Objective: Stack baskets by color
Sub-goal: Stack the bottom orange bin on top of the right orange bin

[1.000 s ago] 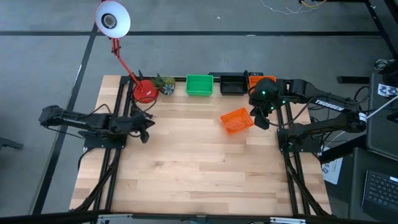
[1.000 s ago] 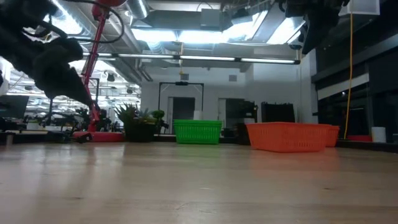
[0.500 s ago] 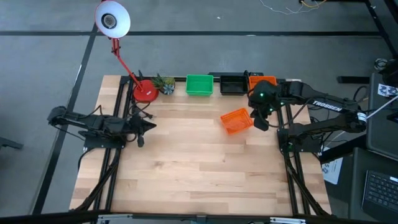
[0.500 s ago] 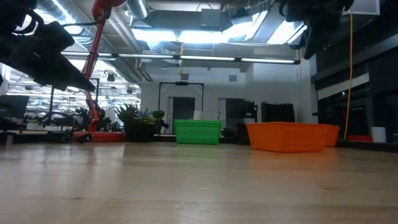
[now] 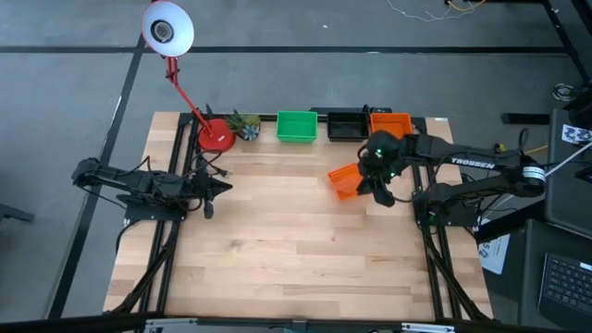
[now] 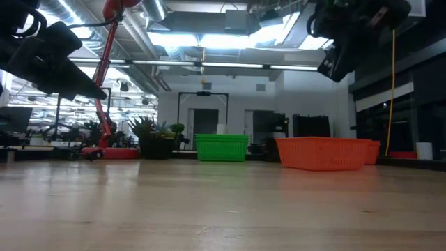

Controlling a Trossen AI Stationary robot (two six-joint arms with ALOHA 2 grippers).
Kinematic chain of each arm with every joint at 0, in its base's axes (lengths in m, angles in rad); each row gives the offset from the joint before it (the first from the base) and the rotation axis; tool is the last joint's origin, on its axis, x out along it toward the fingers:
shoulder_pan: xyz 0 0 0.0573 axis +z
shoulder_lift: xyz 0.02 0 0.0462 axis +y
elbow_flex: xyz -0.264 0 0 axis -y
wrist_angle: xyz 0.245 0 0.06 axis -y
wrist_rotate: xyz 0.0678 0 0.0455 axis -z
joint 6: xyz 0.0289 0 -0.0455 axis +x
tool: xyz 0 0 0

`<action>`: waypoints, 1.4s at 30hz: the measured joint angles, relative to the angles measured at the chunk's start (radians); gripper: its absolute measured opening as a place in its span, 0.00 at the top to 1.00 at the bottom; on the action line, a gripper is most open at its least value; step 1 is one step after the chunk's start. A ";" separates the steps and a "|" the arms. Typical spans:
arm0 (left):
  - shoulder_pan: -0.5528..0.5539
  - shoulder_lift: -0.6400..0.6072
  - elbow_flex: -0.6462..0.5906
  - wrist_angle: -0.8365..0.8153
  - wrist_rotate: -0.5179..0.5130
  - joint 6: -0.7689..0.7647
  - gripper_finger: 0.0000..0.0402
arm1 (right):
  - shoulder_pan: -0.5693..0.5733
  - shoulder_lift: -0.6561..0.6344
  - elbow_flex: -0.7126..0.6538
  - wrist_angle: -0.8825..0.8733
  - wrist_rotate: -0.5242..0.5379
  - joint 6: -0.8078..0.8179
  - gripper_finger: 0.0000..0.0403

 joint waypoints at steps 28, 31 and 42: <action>0.000 0.000 0.000 -0.001 0.000 -0.001 1.00 | 0.105 0.215 -0.188 0.210 0.404 -0.115 0.49; 0.000 0.001 0.000 -0.001 0.000 0.000 1.00 | 0.108 0.264 -0.188 0.257 0.454 -0.106 0.49; 0.000 0.001 0.000 -0.001 0.000 0.000 1.00 | 0.178 0.286 -0.097 0.219 0.583 -0.045 0.98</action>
